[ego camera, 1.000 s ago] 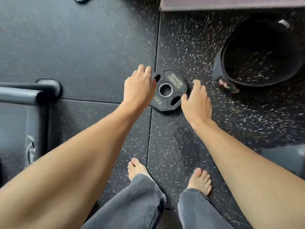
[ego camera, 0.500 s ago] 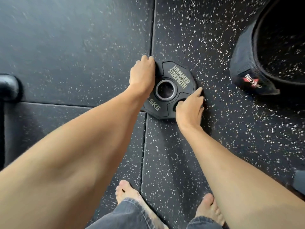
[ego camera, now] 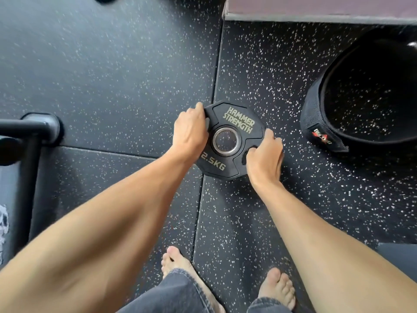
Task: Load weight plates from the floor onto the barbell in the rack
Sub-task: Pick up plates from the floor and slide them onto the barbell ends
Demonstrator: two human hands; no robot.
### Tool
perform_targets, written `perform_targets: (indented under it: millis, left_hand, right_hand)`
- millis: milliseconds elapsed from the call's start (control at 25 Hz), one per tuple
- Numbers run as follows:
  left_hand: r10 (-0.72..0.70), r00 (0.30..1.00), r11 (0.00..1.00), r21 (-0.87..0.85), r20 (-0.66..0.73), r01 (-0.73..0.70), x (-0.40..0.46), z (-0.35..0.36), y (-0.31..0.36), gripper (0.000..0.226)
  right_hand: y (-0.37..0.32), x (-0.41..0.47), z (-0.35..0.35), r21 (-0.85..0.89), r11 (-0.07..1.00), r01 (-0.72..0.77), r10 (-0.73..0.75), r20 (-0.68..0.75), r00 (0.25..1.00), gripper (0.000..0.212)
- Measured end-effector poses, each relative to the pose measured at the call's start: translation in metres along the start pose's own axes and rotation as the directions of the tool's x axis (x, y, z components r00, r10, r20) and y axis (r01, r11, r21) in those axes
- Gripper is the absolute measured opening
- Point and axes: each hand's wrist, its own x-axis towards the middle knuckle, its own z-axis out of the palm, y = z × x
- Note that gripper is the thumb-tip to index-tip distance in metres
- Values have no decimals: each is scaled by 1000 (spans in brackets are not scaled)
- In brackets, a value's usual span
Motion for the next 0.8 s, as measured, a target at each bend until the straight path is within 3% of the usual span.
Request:
perform_targets:
  millis: [280, 360, 480, 560, 720, 800]
  left_hand:
    - [-23, 962, 997, -73, -271, 3, -85, -240, 56, 15]
    - [-30, 925, 992, -122, -378, -18, -118, -330, 81, 16]
    - [-54, 847, 969, -234, -528, -83, -175, -462, 111, 28]
    - [-72, 765, 945, -289, -640, -153, -221, -552, 128, 37]
    - [-88, 474, 902, -272, -876, -335, -315, -708, 149, 36]
    - [-72, 369, 905, -216, -927, -366, -371, -773, 157, 33]
  right_hand:
    - [-109, -112, -193, 187, 967, 172, -165, -52, 985, 55]
    - [-150, -156, -267, 261, 937, 233, -220, -80, 972, 56]
    - [-206, -222, -374, 241, 881, 408, -363, -208, 908, 56]
    - [-246, -275, -448, 223, 807, 548, -474, -310, 824, 57]
    - [-310, -382, -568, 247, 592, 767, -620, -469, 629, 53]
    - [-328, -434, -614, 276, 494, 825, -656, -504, 562, 49]
